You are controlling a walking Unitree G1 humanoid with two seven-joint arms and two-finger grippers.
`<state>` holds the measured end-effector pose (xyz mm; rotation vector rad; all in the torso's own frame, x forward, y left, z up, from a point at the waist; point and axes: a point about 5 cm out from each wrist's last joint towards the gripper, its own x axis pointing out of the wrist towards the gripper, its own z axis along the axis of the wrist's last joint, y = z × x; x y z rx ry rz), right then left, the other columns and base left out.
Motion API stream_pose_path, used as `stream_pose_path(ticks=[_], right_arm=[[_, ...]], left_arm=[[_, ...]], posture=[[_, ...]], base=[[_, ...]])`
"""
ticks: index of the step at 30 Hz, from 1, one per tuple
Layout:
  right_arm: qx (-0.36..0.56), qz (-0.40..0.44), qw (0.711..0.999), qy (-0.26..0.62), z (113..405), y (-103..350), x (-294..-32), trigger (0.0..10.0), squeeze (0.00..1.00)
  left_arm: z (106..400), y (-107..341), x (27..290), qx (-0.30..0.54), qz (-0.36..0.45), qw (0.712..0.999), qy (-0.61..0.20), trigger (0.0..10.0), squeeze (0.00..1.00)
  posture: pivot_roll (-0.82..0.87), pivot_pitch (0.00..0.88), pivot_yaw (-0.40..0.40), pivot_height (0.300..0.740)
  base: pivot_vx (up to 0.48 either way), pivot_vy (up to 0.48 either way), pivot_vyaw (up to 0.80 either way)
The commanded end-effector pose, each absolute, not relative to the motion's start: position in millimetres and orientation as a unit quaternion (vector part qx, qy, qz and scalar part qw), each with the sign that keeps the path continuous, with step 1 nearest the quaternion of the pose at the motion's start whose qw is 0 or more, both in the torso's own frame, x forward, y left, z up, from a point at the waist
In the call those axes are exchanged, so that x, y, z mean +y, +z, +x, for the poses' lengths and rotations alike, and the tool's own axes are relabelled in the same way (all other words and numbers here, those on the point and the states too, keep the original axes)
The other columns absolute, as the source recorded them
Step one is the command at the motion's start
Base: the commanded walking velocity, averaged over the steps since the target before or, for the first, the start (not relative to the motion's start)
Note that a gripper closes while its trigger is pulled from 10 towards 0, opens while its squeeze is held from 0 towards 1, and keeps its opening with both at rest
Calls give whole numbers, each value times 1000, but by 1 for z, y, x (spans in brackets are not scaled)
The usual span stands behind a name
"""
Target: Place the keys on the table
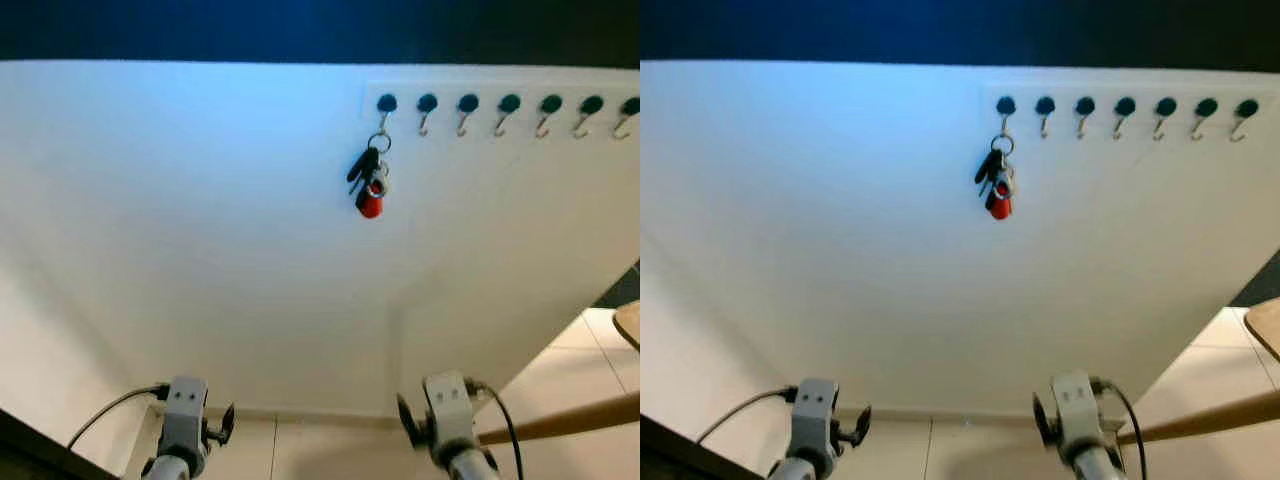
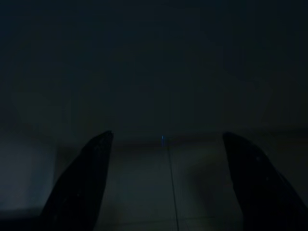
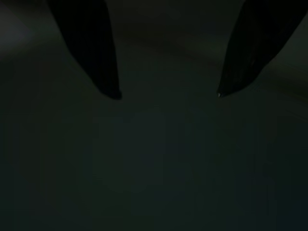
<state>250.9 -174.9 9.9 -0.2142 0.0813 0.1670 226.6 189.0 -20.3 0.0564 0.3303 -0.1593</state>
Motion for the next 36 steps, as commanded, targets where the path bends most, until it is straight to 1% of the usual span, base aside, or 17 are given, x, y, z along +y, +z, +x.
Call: stream_pose_path(ticks=[1, 4, 5, 6, 7, 10, 11, 12, 13, 18, 19, 20, 21, 23, 24, 30, 36], right_arm=[[-58, -106, 990, 77, 267, 45, -166, 10000, 0], [-165, -107, 979, 54, 288, 95, -158, 10000, 0], [-165, -107, 979, 54, 288, 95, -158, 10000, 0], [-191, -106, 975, 48, 293, 108, -157, 10000, 0], [-238, -106, 965, 30, 305, 137, -155, 10000, 0], [-255, -105, 961, 19, 310, 151, -155, 10000, 0], [-268, -97, 958, 15, 310, 158, -156, 10000, 149], [-287, -97, 953, 15, 310, 168, -156, 10000, 475], [-312, -97, 945, 11, 309, 184, -156, 10000, 1000], [-335, -98, 937, -8, 308, 203, -156, 10000, 1000], [-338, -102, 935, -15, 308, 207, -156, 10000, 631], [-338, -102, 935, -15, 308, 207, -156, 10000, 631], [-335, -103, 936, -21, 309, 208, -157, 10000, 98], [-329, -97, 939, -21, 310, 207, -157, 10000, 98], [-325, -95, 941, -21, 311, 206, -157, 10000, 0], [-295, -61, 954, -10, 322, 207, -151, 10000, 0], [-278, -44, 958, 46, 327, 207, -138, 10000, 0]], left_arm=[[236, 2, 185, 105, 42, 985, -127, 10000, 0], [249, 34, 164, 30, 55, 980, -190, 10000, 0], [249, 34, 164, 30, 55, 980, -190, 10000, 0], [252, 43, 159, 10, 58, 977, -204, 10000, 0], [260, 69, 148, -40, 44, 971, -230, 10000, 0], [264, 85, 141, -67, 34, 967, -242, 10000, 0], [266, 91, 139, -76, 35, 966, -245, 10000, 0], [268, 100, 135, -89, 35, 963, -252, 10000, 0], [270, 116, 129, -111, 29, 959, -259, 10000, 0], [270, 133, 122, -136, 27, 952, -274, 10000, 0], [269, 136, 121, -136, 28, 951, -276, 10000, 0], [269, 136, 121, -136, 28, 951, -276, 10000, 0], [269, 135, 121, -129, 32, 952, -275, 10000, 0], [268, 134, 121, -123, 37, 953, -273, 10000, 0], [268, 134, 121, -119, 36, 953, -275, 10000, 0], [266, 134, 120, -112, 41, 953, -278, 10000, 0], [266, 143, 116, -120, 38, 950, -286, 10000, 0]], posture=[[16, 54, 10, 740], [14, 52, 10, 740], [14, 52, 10, 740], [14, 52, 10, 740], [10, 48, 8, 740], [12, 48, 5, 740], [14, 47, 0, 740], [16, 47, -3, 740], [16, 45, -7, 740], [14, 45, -11, 740], [14, 44, -11, 740], [14, 44, -11, 740], [14, 44, -11, 740], [14, 44, -11, 740], [14, 44, -11, 740], [13, 46, -9, 740], [15, 49, -12, 740]], base=[[0, 0, 0], [0, 0, 0], [0, 0, 0], [0, 0, 0], [0, 0, 0], [0, 0, 0], [0, 0, 0], [0, 0, 0], [0, 0, 0], [0, 0, 0], [0, 0, 0], [0, 0, 0], [0, 0, 0], [0, 0, 0], [0, 0, 0], [0, 0, 0], [0, 0, 0]])
